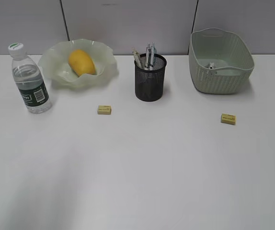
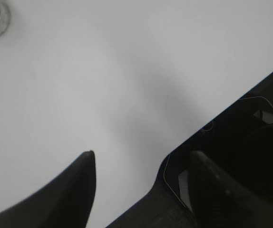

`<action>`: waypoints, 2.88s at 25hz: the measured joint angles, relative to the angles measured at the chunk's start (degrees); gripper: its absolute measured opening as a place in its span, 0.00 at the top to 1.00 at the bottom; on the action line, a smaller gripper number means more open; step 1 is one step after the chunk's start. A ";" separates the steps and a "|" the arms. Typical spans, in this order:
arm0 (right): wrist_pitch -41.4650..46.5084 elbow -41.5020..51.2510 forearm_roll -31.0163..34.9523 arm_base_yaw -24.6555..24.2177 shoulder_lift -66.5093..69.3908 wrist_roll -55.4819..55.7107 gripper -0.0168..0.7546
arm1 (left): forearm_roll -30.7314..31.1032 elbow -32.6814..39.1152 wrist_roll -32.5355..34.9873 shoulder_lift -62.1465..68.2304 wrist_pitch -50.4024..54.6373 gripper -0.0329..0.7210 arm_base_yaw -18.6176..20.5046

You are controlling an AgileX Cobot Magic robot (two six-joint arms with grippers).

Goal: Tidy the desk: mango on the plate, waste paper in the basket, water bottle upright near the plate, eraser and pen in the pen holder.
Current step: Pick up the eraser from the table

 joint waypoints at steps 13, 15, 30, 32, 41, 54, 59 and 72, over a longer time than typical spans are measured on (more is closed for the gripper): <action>0.00 0.00 -0.01 0.00 0.00 0.00 0.38 | -0.01 16.50 0.00 -34.74 0.02 0.34 0.00; 0.00 0.00 -0.01 0.00 0.00 0.00 0.38 | -0.01 17.93 0.00 -39.25 0.02 0.34 0.00; 0.00 0.00 -0.01 0.00 0.00 0.00 0.38 | -1.17 22.61 0.00 -52.29 0.25 0.34 0.00; 0.00 0.00 -0.01 0.00 0.00 0.00 0.38 | -1.70 22.61 0.00 -52.29 0.35 0.34 0.00; 0.00 0.00 -0.01 0.00 0.00 0.00 0.38 | -4.16 22.61 0.00 -52.29 1.80 0.35 0.00; 0.00 0.00 -0.01 0.00 0.00 0.00 0.38 | -3.95 24.32 0.00 -53.15 -3.67 0.37 0.06; 0.00 0.00 -0.01 0.00 0.00 0.00 0.38 | -3.24 24.32 0.00 -57.68 -3.67 0.37 3.19; 0.00 0.00 -0.01 0.00 0.00 0.05 0.38 | -3.19 24.32 0.00 -59.43 -3.67 0.39 19.78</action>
